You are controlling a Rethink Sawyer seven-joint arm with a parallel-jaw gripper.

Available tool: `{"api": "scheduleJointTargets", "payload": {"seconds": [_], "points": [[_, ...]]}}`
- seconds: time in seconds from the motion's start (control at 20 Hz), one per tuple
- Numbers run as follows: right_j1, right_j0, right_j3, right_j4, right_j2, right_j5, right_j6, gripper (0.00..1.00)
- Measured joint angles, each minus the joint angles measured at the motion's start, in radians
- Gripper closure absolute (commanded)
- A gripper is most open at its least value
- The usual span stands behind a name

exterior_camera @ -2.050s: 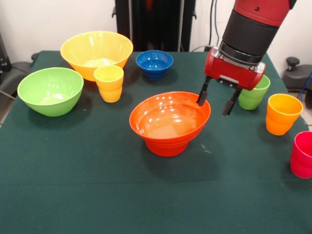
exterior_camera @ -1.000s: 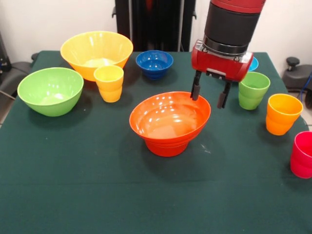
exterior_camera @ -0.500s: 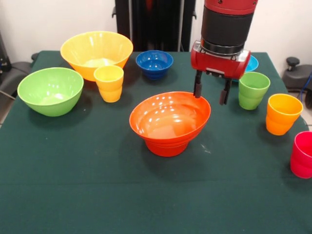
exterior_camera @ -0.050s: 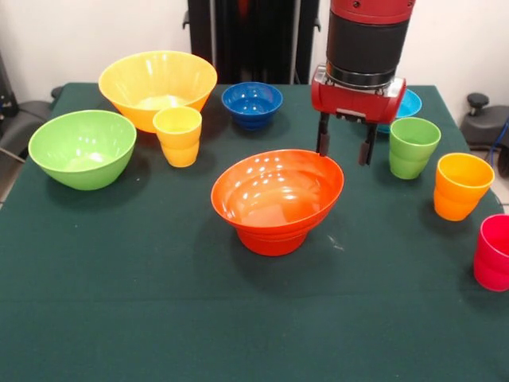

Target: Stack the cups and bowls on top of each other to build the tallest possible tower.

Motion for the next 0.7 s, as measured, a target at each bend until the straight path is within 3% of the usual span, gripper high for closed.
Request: {"api": "scheduleJointTargets", "payload": {"seconds": [0.7], "points": [[-0.059, -0.061, 0.080, -0.013, 0.072, 0.028, 0.000, 0.00]]}}
